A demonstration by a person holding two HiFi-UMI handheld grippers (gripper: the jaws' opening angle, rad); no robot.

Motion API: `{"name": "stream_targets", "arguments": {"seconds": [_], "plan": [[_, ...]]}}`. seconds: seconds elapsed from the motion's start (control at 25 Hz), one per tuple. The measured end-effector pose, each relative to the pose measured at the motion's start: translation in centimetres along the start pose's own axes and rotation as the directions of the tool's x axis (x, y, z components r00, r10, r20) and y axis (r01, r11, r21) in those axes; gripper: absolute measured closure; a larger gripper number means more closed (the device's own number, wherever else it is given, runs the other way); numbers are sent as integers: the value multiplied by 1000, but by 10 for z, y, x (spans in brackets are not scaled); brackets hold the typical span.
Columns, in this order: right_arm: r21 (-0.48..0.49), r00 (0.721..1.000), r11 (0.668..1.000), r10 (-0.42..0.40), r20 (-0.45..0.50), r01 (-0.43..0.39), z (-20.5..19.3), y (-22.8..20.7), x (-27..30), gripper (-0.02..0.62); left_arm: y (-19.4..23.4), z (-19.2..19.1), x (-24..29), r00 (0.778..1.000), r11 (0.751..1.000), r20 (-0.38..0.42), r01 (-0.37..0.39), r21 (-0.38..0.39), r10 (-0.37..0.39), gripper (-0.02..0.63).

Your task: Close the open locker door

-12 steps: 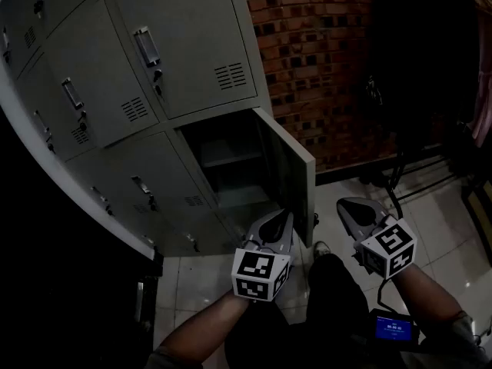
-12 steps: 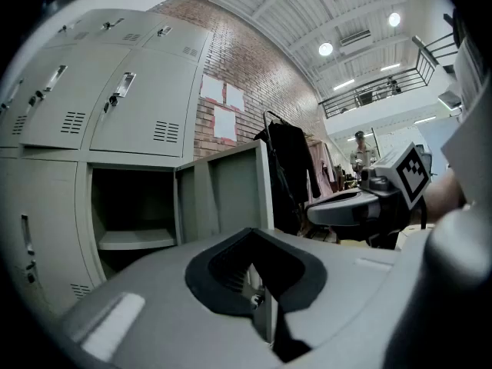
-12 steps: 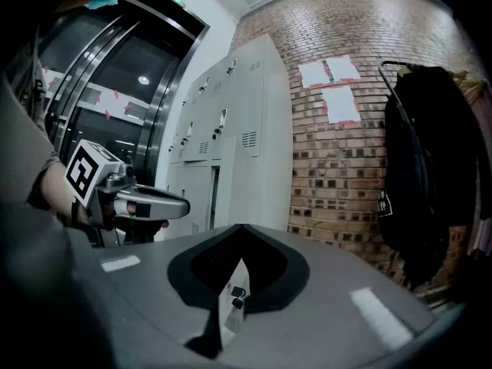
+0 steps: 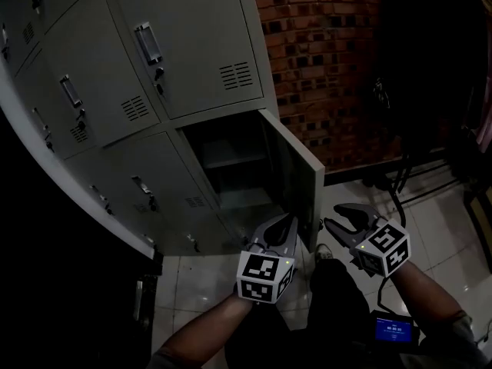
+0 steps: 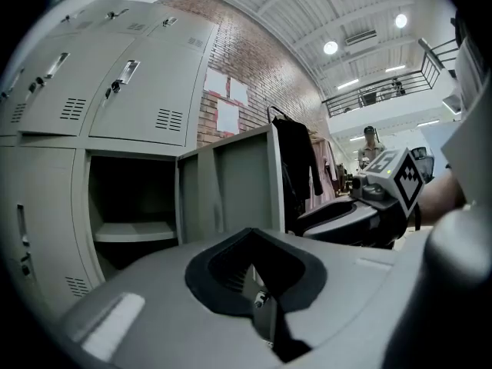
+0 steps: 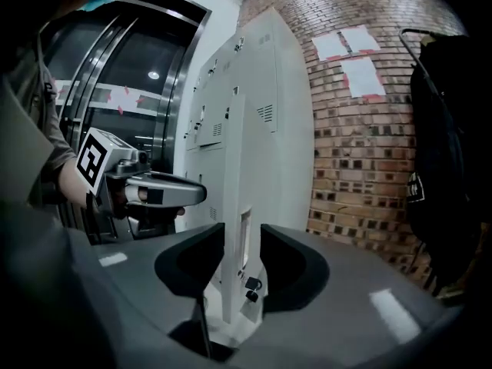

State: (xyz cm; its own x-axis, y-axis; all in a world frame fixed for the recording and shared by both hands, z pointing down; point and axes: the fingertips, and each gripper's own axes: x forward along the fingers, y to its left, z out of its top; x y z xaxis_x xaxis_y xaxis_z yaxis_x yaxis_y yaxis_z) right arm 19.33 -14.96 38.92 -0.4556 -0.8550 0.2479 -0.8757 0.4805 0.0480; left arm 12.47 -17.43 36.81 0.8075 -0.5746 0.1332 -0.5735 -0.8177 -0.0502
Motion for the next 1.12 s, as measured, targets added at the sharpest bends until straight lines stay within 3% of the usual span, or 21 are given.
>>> {"name": "stream_targets", "arguments": {"seconds": [0.56, 0.72, 0.88, 1.12], "plan": [[-14, 985, 985, 173, -26, -173, -9, 8, 51, 350, 27, -22, 10, 999, 999, -34, -23, -33, 21, 606], [-34, 973, 973, 228, -21, -229, -8, 19, 58, 361, 35, -26, 7, 999, 999, -36, -36, -40, 35, 606], [-77, 964, 961, 265, -29, -266, -4, 40, 67, 423, 46, -28, -2, 998, 997, -35, -57, -47, 56, 606], [-64, 961, 959, 274, -37, -276, 2, 68, 86, 423, 70, -30, -26, 994, 994, -34, -101, -48, 99, 606]]}}
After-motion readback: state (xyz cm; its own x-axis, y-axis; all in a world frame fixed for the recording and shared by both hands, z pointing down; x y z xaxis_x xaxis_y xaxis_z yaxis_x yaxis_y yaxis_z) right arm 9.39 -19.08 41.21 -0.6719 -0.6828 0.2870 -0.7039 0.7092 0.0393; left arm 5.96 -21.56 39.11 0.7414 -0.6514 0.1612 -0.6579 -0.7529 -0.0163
